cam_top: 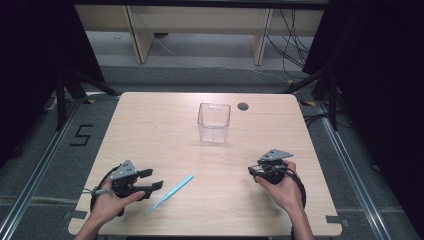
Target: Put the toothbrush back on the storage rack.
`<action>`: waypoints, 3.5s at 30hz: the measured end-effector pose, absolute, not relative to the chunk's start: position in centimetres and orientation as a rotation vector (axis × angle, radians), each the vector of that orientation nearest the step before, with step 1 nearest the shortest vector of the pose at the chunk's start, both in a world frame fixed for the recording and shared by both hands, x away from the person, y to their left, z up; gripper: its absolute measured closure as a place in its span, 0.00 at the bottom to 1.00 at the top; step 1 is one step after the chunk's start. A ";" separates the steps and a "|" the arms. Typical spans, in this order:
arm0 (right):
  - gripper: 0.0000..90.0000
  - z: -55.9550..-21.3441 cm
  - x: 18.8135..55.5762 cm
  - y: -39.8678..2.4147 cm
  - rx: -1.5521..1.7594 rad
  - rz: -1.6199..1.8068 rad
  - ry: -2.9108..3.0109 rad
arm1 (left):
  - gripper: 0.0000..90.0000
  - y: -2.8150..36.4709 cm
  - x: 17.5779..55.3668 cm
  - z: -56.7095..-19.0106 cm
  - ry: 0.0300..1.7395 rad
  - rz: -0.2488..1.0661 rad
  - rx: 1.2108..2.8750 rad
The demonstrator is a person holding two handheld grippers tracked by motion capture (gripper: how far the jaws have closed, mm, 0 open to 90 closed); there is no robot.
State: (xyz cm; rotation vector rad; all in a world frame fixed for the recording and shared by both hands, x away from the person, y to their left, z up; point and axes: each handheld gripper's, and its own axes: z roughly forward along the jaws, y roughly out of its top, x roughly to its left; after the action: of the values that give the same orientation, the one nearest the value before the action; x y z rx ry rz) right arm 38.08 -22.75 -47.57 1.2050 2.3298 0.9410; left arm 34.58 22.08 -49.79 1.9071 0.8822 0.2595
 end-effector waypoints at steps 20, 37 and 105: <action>0.57 -47.2 38.3 -22.4 1.142 0.820 2.475 | 0.54 19.3 35.9 -46.6 0.785 0.235 2.263; 0.56 -46.2 38.6 -22.1 1.143 0.794 2.504 | 0.69 15.4 37.1 -46.1 0.735 0.086 2.551; 0.55 -45.3 38.7 -21.4 1.082 0.804 2.524 | 0.87 10.6 38.6 -47.8 0.624 0.017 2.957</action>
State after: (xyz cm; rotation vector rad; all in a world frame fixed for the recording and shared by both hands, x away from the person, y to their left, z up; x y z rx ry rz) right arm 38.72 -21.38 -45.31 1.0823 2.5236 0.8042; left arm 38.58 10.61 -47.76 2.9575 0.6239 0.0168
